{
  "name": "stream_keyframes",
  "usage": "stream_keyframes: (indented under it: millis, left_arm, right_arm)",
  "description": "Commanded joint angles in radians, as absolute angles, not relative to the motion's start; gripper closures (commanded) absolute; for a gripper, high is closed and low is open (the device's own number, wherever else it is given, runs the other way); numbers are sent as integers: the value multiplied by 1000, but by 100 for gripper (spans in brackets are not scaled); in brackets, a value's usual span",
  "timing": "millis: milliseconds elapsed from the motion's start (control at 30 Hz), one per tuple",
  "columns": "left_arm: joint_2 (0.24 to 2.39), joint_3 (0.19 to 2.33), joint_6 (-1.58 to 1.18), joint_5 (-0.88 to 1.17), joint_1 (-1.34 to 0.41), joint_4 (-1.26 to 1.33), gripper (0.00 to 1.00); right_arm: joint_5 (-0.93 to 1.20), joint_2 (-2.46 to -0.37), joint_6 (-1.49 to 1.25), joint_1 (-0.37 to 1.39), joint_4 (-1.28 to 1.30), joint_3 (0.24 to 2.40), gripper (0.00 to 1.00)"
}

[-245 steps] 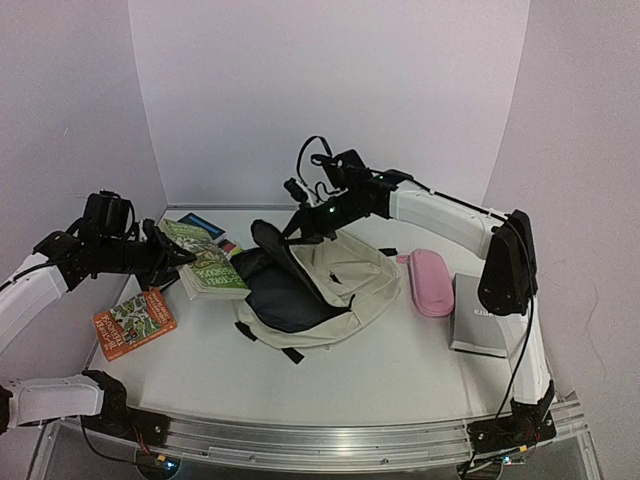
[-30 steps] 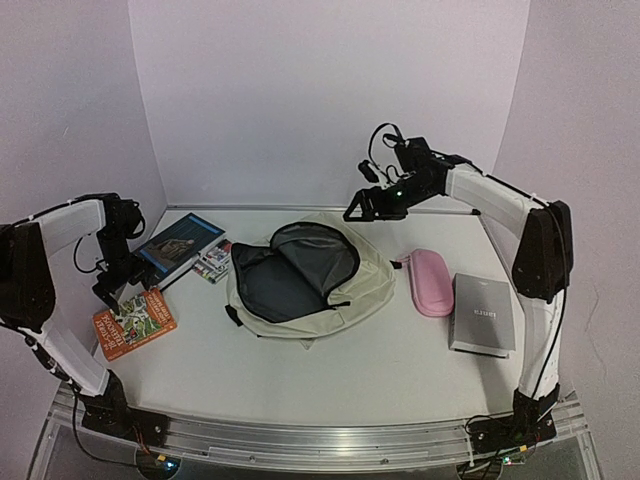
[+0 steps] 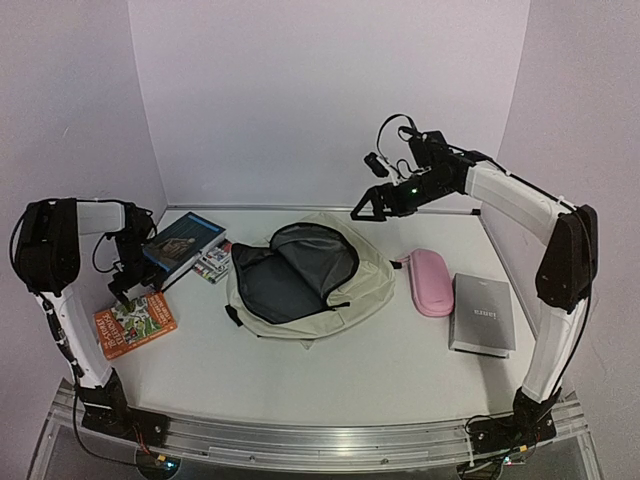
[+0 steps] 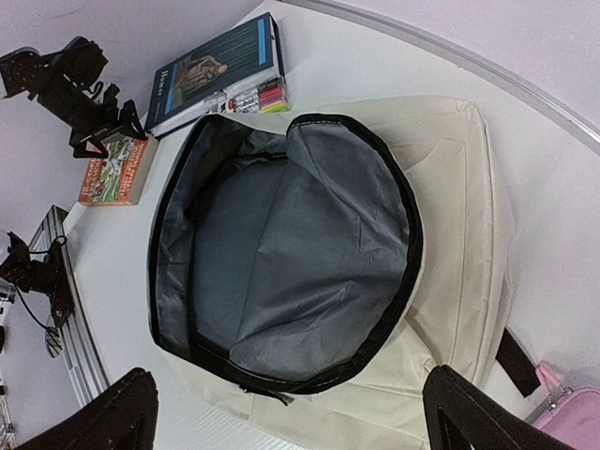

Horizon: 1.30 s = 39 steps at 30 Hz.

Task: Pack the student bag
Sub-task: Adjust the book at the center of the board.

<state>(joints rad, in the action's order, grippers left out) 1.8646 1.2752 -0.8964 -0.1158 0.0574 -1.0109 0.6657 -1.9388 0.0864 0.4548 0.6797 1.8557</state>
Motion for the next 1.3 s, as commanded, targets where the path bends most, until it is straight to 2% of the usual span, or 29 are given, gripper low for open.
stream_keyframes:
  millis: [0,167,367,567,767,867,1067,1267]
  left_arm:
    - [1851,1221,-879,23,-103,-968,3]
    - [1863,1194,-911,147,-254,-902,7]
    - [1850,1303,-807,177,-365,-951,7]
    - [1753,1367,-668,143,-354,-1053,1]
    - [1696,1319,-680,97,-213,-1034,0]
    - [1737,1334,-645,87,-150,-987,0]
    - [1920,1460,-560,89,-139,-961,1]
    - [1903,1372,-473,243,-164,-904,9]
  right_arm:
    - [680,-1894,105,450,678,1864,2]
    - [694,-1913,101,451,677,1881,2]
    - [714,-1926,95,450,675,1889,2]
    - [738,-1942,80,451,674,1900,2]
    - [769,-1961,60,460,672,1913,2]
    - [779,-1967,58,468,673,1913,2]
    - [793,-1964,59,473,675,1910,2]
    - [801,-1938,82,473,676,1887,2]
